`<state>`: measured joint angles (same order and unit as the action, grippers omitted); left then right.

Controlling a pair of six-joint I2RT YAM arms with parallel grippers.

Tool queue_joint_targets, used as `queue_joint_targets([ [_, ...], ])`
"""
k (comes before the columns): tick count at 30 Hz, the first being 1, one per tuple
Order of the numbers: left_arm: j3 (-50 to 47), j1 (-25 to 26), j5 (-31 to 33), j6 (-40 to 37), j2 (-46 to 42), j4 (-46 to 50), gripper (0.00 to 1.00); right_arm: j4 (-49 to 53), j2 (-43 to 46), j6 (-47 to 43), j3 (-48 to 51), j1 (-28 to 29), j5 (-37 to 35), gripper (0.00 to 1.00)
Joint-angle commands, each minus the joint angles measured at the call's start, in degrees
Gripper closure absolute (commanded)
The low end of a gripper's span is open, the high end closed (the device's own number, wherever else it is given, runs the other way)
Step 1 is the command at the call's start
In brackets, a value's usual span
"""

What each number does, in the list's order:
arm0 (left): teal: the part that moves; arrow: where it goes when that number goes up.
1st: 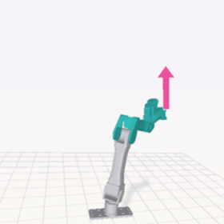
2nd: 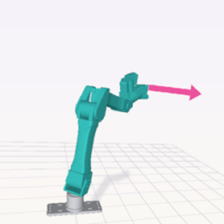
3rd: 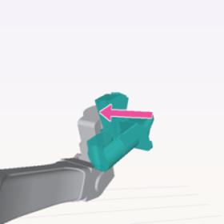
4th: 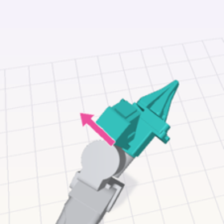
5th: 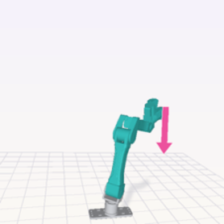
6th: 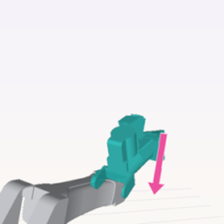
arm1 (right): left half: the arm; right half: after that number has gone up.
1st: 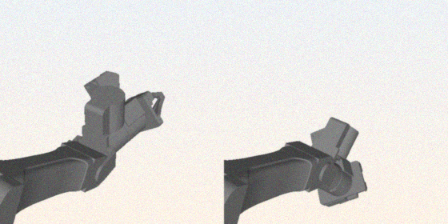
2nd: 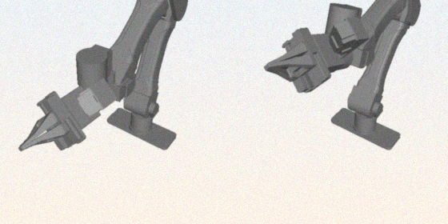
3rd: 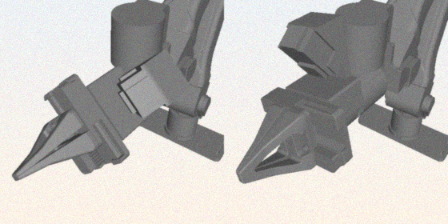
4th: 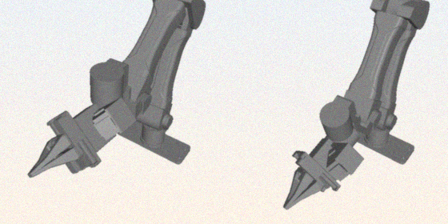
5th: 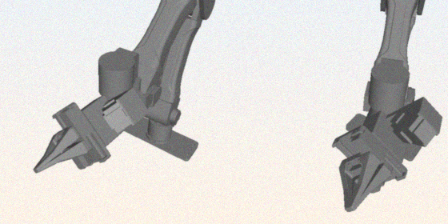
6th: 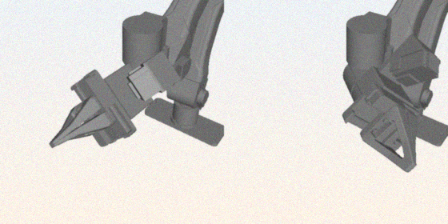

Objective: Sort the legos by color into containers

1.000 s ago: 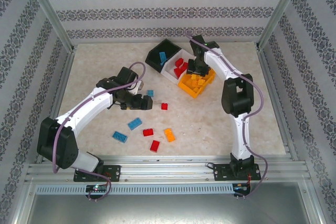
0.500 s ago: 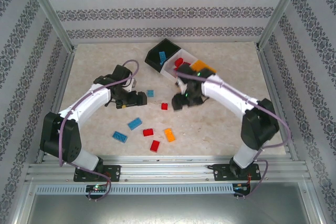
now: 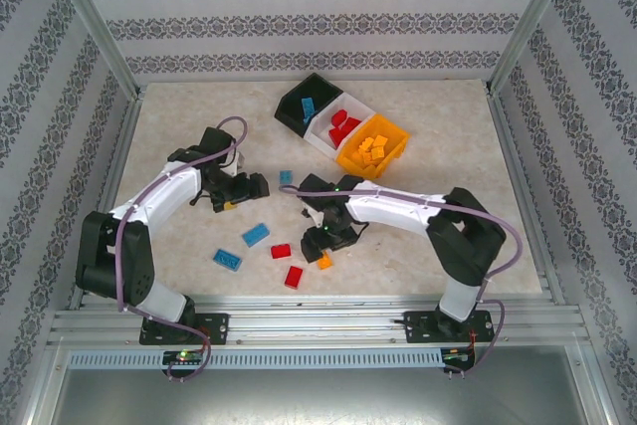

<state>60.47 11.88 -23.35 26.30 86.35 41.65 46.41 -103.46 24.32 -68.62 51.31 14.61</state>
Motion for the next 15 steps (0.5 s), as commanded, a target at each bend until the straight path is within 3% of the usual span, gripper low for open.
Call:
queue_joint_targets([
  [1,-0.9,-0.6,1.5,-2.4,-3.1,3.6,0.12,-1.0,-3.5,0.9,-2.2,1.5,-3.0,0.31],
  [5,-1.5,-0.9,2.0,-3.2,-4.2,4.6,0.12,2.4,-7.6,1.0,-4.6,2.7,-8.2,0.37],
  [8,-1.7,-1.1,1.9,-3.1,-4.4,4.1,0.12,3.6,-8.3,1.4,-5.5,2.6,-12.0,0.50],
  [13,-1.1,-1.2,1.3,-3.4,-4.0,3.1,0.12,6.0,-5.1,0.0,-8.6,0.7,-15.3,0.69],
  [15,-0.4,-1.2,1.3,-3.8,-3.7,2.7,0.12,5.4,-2.7,-0.2,-9.2,-2.0,-14.9,0.71],
])
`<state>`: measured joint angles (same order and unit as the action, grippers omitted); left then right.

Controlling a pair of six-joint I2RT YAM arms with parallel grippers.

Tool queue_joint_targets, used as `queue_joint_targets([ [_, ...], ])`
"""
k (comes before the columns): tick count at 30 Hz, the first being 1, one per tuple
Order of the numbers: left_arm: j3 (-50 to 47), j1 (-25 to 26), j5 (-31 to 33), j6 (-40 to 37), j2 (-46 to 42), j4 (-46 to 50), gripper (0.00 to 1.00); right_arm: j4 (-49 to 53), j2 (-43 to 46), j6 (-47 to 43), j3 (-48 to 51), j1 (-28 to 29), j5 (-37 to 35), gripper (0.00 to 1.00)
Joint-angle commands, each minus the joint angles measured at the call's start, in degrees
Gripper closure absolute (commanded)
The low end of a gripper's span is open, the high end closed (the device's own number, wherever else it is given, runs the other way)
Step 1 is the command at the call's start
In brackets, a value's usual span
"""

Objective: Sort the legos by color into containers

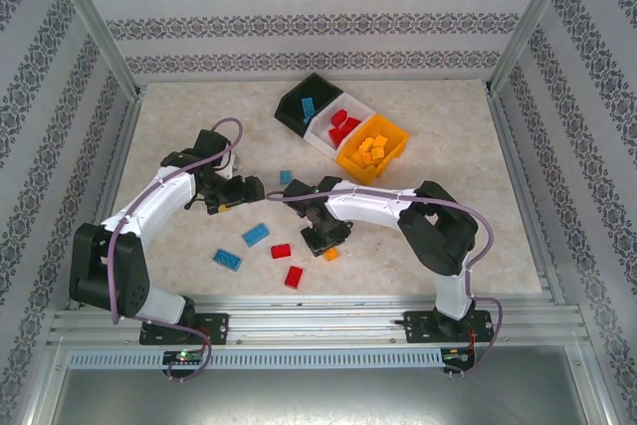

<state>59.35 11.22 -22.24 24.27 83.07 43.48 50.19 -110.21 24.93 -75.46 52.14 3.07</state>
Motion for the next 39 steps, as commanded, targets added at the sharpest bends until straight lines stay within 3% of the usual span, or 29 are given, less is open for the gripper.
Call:
queue_joint_targets([
  [1,1.1,-0.6,0.3,-2.0,-0.2,0.7,0.12,1.5,5.1,-0.8,-2.8,-4.3,-3.1,0.73],
  [7,2.4,-0.5,-0.6,-2.4,1.3,-0.4,0.12,3.6,6.5,-3.1,-11.4,-16.9,-1.7,0.75],
  [15,3.8,-0.5,-3.0,-2.0,3.1,-2.5,0.12,4.6,-5.1,-4.4,-27.5,-32.2,0.2,0.74],
  [23,5.5,-0.5,-3.2,-2.3,4.2,-0.9,0.12,4.3,-12.5,-3.7,-35.1,-36.0,1.1,0.75],
  [39,7.0,-0.1,-2.9,-1.3,6.0,-1.6,0.12,2.6,-16.3,-2.3,-36.3,-36.3,3.5,0.74],
])
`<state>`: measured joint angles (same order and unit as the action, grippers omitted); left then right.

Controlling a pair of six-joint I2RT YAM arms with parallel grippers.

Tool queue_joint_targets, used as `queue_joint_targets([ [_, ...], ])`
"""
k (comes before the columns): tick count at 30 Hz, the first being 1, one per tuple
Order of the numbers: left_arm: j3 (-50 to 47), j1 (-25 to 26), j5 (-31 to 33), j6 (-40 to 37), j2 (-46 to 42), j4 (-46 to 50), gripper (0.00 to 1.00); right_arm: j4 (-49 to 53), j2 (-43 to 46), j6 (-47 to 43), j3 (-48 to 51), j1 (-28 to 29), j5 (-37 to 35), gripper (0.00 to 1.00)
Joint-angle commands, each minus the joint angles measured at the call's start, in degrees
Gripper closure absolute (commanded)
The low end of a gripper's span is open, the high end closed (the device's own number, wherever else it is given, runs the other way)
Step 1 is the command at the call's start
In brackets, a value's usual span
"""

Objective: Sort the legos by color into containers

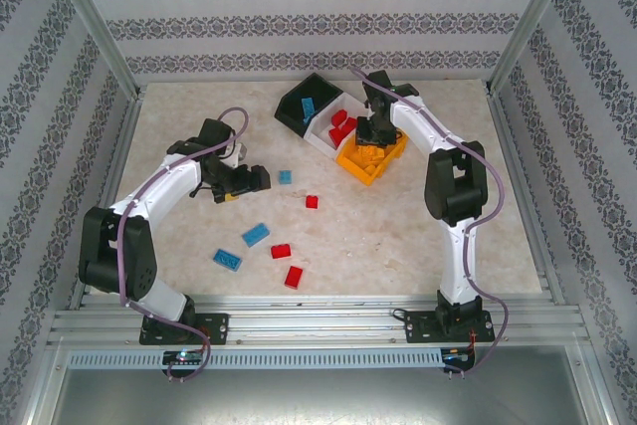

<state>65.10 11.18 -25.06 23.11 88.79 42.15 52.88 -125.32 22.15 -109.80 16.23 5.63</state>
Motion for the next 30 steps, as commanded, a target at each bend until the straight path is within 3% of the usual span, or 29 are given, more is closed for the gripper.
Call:
queue_joint_targets([
  [1,1.0,0.0,0.0,-0.1,0.2,-0.3,0.12,0.0,-1.5,0.4,-2.3,-0.4,1.0,0.74],
  [7,0.2,-0.1,-0.3,0.2,0.4,-1.1,0.12,1.7,-2.7,0.4,-4.4,-0.5,-0.4,0.69],
  [10,0.8,-0.1,-0.2,-0.2,0.6,-1.0,0.12,2.6,-2.5,0.6,-5.4,-0.5,-2.0,0.51],
  [13,1.2,-0.1,-0.3,-0.5,0.8,-1.0,0.12,3.0,-1.3,0.6,-6.0,-0.5,-3.1,0.41],
  [30,2.9,-0.1,-5.4,4.8,4.8,-10.7,0.10,5.6,16.0,0.9,0.6,0.3,1.3,0.33],
])
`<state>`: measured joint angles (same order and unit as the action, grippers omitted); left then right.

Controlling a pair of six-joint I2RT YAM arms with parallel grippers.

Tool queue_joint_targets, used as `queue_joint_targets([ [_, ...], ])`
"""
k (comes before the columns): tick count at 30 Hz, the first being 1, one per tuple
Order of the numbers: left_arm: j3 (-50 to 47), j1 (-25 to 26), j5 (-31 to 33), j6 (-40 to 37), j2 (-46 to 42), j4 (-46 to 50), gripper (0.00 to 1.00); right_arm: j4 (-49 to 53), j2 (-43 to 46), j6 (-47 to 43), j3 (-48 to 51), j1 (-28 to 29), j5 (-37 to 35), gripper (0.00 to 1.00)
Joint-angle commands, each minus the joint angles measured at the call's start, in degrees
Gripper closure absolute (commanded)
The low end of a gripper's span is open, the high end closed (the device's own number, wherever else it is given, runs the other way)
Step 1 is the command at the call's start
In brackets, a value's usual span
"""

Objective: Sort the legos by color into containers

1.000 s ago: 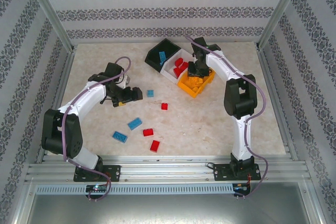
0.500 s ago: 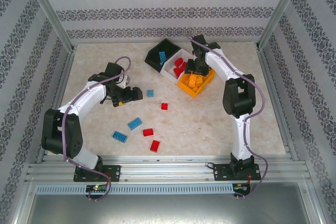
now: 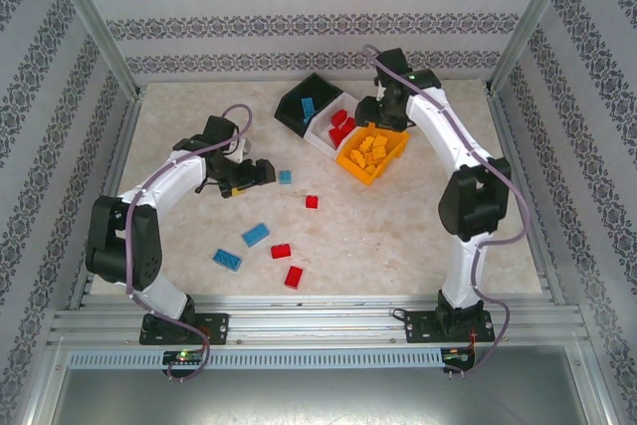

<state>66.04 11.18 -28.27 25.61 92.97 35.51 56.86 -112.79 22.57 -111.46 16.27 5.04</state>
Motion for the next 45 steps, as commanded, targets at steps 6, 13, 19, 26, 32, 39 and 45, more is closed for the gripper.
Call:
queue_joint_targets([
  [6,1.8,0.0,-4.8,5.1,0.2,-10.1,0.04,0.6,10.7,2.1,9.5,0.6,6.1,0.30],
  [13,-0.3,-0.1,-6.2,8.1,-1.5,-16.4,0.00,-3.3,18.7,3.9,21.4,0.7,9.9,0.29],
  [19,-1.6,-0.1,-6.6,8.4,-3.3,-17.3,0.00,-7.4,23.7,8.6,30.9,0.6,12.8,0.27],
  [26,-8.5,0.2,-3.8,14.7,-6.8,-27.1,0.00,-14.1,22.7,15.1,41.8,1.1,22.5,0.23],
  [32,-10.7,2.4,2.0,14.9,-12.0,-19.0,0.00,-15.7,18.4,14.3,43.1,4.7,26.4,0.22],
  [39,-11.1,2.5,12.6,17.1,-18.4,-7.7,0.00,-6.0,6.7,4.4,30.6,13.6,19.9,0.22],
  [45,-9.1,1.4,14.9,12.1,-19.7,-2.4,0.00,-1.6,-1.7,8.2,21.3,18.6,10.2,0.23],
])
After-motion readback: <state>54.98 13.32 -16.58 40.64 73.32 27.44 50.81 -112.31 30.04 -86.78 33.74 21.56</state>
